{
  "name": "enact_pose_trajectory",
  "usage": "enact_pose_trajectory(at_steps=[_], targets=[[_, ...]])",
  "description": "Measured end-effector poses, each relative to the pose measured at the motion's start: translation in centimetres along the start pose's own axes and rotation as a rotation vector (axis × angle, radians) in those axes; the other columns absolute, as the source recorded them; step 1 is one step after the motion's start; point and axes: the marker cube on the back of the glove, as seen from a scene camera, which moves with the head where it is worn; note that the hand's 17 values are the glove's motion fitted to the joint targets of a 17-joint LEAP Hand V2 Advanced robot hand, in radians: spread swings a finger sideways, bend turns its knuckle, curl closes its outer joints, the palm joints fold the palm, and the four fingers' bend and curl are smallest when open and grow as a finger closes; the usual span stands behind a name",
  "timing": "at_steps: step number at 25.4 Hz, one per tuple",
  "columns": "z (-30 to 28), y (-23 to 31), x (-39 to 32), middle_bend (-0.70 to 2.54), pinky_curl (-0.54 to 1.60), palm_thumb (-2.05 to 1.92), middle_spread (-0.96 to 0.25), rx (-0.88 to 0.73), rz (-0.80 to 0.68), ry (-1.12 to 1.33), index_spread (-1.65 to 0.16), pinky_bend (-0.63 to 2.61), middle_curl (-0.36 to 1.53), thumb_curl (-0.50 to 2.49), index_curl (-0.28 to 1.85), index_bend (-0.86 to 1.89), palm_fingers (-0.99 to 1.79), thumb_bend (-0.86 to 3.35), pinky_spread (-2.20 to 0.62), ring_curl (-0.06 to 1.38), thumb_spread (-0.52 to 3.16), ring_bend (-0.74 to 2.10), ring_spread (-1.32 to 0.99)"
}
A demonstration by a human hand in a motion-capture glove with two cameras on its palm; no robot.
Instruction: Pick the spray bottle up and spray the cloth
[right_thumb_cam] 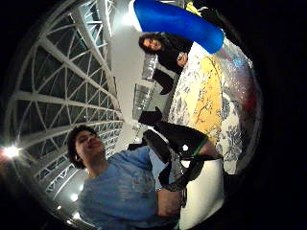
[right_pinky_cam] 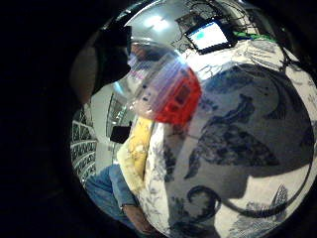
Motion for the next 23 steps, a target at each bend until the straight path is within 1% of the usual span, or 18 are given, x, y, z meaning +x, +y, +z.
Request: enact_pose_trajectory(at_steps=[2, 6, 9, 14, 23], targets=[[0.1, -1.2, 0.9, 0.27, 0.33, 0.48, -0.02, 0.022, 0.019, 0.004, -0.35, 0.43, 0.35, 0.24, 0.19, 0.1, 0.55, 0.02, 0.18, 0.32, 1.01, 0.4, 0.02], [0.8, -3.9, 2.1, 0.26, 0.34, 0.5, -0.02, 0.059, 0.124, 0.005, -0.35, 0.45, 0.35, 0.25, 0.19, 0.1, 0.52, 0.0, 0.18, 0.32, 0.99, 0.4, 0.03], [1.5, -5.2, 2.8, 0.26, 0.34, 0.51, -0.02, 0.065, 0.15, 0.014, -0.35, 0.46, 0.35, 0.25, 0.19, 0.1, 0.51, -0.01, 0.18, 0.32, 0.98, 0.4, 0.03], [3.0, -6.8, 3.4, 0.27, 0.34, 0.53, -0.02, 0.12, 0.134, -0.003, -0.35, 0.41, 0.37, 0.26, 0.2, 0.12, 0.5, -0.02, 0.2, 0.33, 0.96, 0.41, 0.04], [5.0, -7.4, 3.4, 0.34, 0.3, 0.54, -0.03, 0.137, 0.049, -0.016, -0.34, 0.23, 0.39, 0.28, 0.24, 0.16, 0.55, -0.03, 0.26, 0.33, 0.93, 0.4, 0.05]])
